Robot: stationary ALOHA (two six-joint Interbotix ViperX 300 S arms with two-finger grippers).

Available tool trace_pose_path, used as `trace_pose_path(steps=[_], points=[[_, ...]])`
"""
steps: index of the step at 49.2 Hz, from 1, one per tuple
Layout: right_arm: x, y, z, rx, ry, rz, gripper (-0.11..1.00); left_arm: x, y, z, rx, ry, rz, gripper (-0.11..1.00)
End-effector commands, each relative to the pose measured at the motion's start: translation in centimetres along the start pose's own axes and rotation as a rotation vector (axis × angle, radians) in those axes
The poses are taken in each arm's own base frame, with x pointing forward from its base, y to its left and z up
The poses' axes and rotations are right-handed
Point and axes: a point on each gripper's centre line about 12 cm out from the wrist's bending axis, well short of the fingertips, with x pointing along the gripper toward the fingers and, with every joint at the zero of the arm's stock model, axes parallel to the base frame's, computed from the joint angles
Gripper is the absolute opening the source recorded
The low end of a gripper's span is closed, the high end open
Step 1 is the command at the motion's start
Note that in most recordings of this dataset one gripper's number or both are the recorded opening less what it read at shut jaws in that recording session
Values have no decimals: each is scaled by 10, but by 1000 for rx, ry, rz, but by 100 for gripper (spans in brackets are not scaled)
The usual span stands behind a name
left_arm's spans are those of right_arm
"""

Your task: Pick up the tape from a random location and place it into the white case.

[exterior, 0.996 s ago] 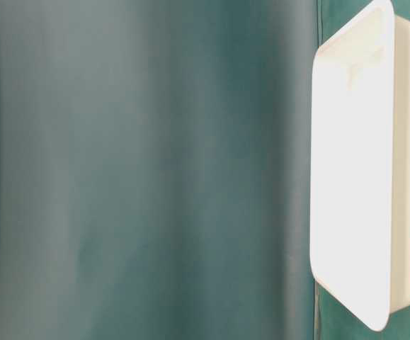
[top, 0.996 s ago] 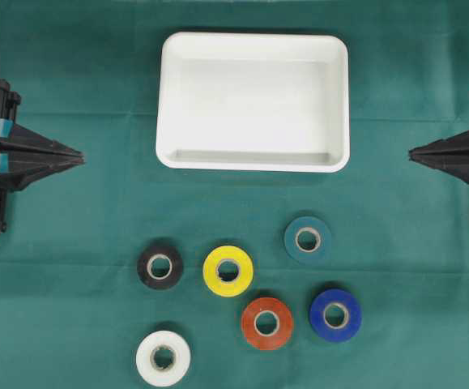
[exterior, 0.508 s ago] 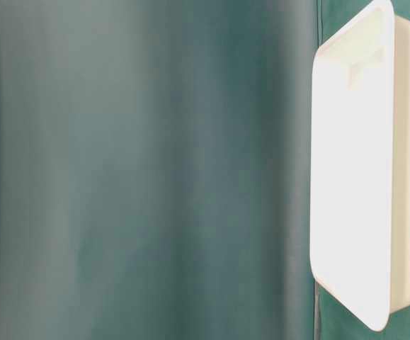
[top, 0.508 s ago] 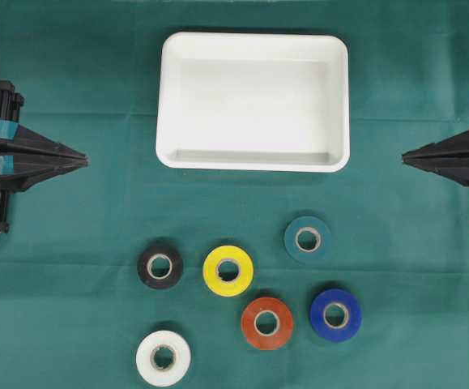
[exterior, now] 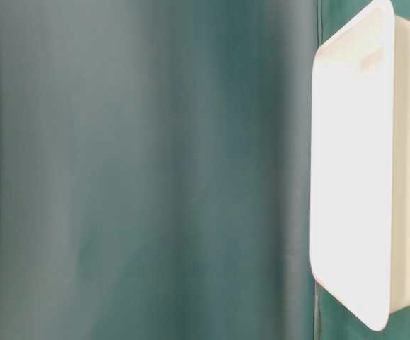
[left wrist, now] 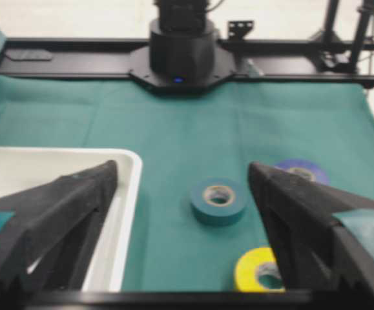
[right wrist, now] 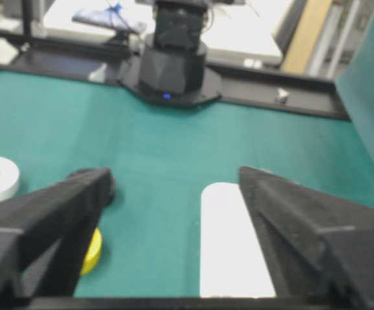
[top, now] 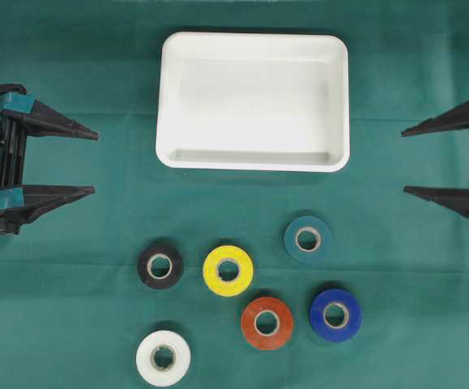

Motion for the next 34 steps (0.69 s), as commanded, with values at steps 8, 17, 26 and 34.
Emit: trace_pose_path(steps=[8,17,26,34], points=[[4,-1,9,0,0,-3,90,2,0,10,2,-25,-1,93],[4,-1,10,0,-2,-3,90,2,-1,10,-3,-15,-5,93],[4,-1,10,0,-2,-3,90,1,-9,11,-4,-17,-41,93],[4,-1,11,0,-5,-3,90,1,-23,11,-4,-15,-107,93]])
